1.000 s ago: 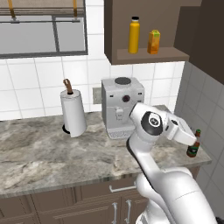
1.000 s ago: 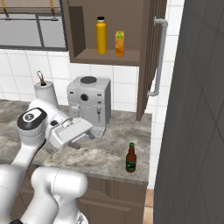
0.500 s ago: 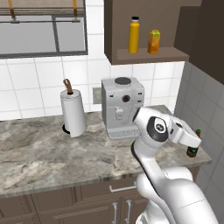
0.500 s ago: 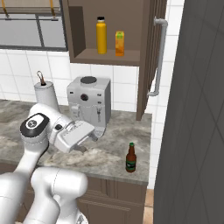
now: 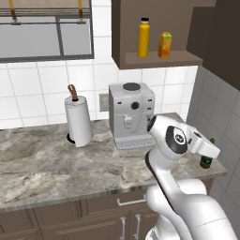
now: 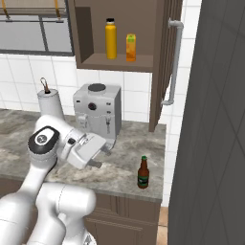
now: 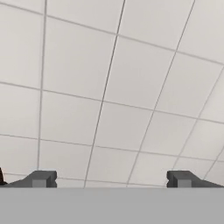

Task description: Sort all alcoholic drinks to one cabinet, and non-alcoholic drinks to the other.

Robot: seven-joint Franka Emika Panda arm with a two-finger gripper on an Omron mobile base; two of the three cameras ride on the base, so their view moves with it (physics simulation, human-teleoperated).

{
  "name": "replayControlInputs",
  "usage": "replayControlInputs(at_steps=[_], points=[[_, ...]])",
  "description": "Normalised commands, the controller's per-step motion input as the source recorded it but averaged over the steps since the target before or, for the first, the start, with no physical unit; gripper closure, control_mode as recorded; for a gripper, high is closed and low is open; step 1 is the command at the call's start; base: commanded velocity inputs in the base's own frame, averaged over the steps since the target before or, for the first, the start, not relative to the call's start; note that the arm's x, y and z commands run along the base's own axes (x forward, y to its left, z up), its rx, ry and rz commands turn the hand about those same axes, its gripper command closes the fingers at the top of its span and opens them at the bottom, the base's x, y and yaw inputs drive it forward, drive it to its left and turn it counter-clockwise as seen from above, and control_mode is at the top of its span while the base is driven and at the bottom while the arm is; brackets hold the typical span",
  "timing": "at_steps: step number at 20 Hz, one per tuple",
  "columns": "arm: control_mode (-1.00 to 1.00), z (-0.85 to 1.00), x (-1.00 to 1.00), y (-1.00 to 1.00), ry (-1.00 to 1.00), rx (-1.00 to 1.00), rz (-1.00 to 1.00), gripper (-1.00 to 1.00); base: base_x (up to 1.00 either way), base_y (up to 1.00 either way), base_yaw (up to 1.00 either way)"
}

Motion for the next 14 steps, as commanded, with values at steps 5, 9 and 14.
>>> replayControlInputs(at_steps=[5,9,14], points=[[-1.0,-0.07,0.06,-0.18,0.0,0.06,0.06,-1.0,0.0,0.0,0.0],[-1.0,-0.14,0.0,-0.14,-0.07,0.09,0.06,-1.0,0.0,0.0,0.0],[-1.0,-0.2,0.08,-0.08,-0.08,0.07,0.01,-1.0,0.0,0.0,0.0]])
